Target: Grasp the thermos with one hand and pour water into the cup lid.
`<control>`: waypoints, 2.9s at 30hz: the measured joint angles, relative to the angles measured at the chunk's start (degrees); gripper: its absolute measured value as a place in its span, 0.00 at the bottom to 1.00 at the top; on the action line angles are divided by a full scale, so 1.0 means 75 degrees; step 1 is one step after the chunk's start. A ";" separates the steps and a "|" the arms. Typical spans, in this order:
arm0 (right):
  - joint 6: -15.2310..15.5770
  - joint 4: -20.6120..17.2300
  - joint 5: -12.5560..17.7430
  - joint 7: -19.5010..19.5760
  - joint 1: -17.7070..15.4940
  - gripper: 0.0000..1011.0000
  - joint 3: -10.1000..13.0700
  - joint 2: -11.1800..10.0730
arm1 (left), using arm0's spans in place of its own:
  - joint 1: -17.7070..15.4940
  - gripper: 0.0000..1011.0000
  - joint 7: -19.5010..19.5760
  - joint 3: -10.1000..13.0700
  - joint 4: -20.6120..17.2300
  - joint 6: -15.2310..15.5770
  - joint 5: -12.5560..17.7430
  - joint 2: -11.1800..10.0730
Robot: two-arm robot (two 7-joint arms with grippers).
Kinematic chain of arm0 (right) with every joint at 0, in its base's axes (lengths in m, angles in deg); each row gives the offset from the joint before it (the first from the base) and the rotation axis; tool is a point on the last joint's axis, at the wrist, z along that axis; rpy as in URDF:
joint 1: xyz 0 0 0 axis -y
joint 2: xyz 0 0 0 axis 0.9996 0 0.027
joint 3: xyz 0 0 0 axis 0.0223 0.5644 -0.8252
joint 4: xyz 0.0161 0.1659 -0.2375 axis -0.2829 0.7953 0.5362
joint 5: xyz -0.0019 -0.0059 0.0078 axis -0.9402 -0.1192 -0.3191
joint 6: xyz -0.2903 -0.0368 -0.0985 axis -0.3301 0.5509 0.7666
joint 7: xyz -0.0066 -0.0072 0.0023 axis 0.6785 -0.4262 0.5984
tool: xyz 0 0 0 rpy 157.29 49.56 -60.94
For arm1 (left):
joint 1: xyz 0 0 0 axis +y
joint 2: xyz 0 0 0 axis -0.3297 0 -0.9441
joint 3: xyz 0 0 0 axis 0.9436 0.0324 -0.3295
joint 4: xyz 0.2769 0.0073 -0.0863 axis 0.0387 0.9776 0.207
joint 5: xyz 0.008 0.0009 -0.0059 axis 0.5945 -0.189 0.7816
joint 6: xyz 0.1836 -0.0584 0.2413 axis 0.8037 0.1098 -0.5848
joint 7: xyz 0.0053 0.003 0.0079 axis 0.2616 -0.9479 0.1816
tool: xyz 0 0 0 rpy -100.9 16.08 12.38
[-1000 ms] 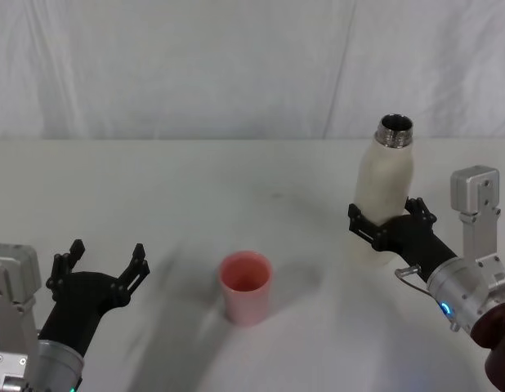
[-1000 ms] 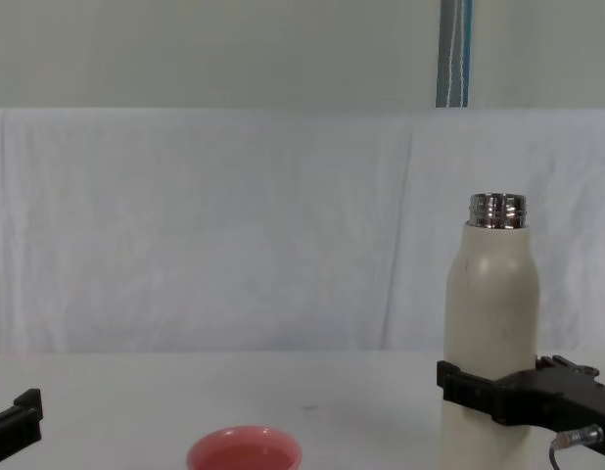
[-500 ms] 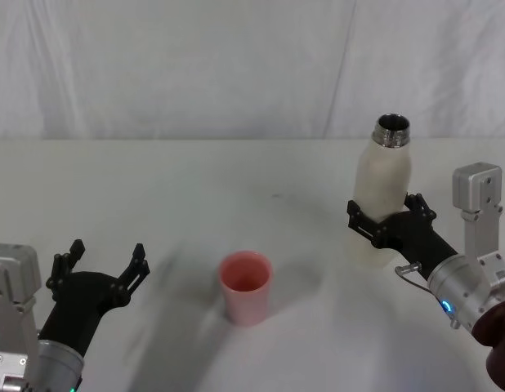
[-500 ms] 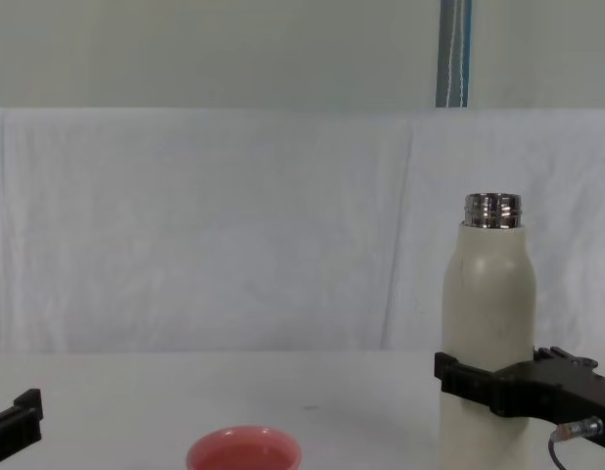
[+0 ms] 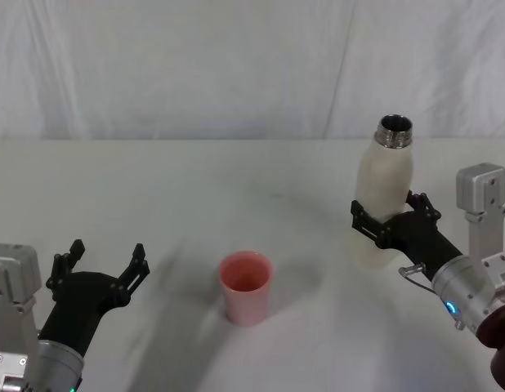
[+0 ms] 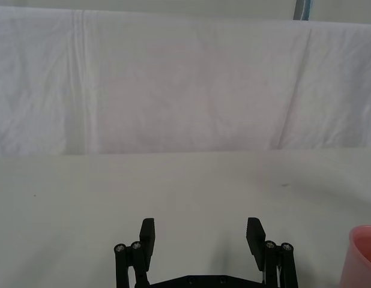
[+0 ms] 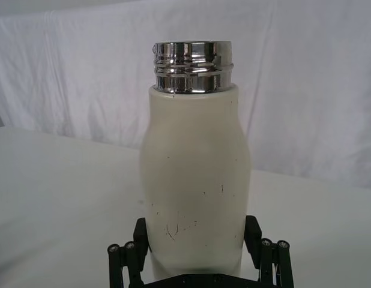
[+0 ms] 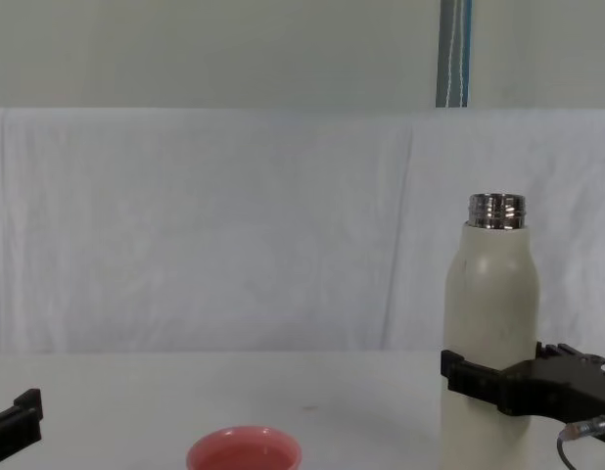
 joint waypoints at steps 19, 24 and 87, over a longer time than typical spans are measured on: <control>-0.0016 -0.0231 0.0039 -0.0040 -0.0159 0.99 0.0055 -0.0072 | 0.0000 0.99 0.0000 0.0000 0.0000 0.0000 0.0000 0.0000; -0.0027 -0.0282 0.0057 -0.0053 -0.0184 0.99 0.0055 -0.0087 | 0.0000 0.99 0.0000 0.0000 0.0000 0.0000 0.0000 0.0000; -0.0349 -0.1954 -0.0618 0.0388 -0.1860 0.99 0.0288 -0.0265 | 0.0000 0.99 -0.0001 0.0000 0.0000 0.0000 0.0000 0.0000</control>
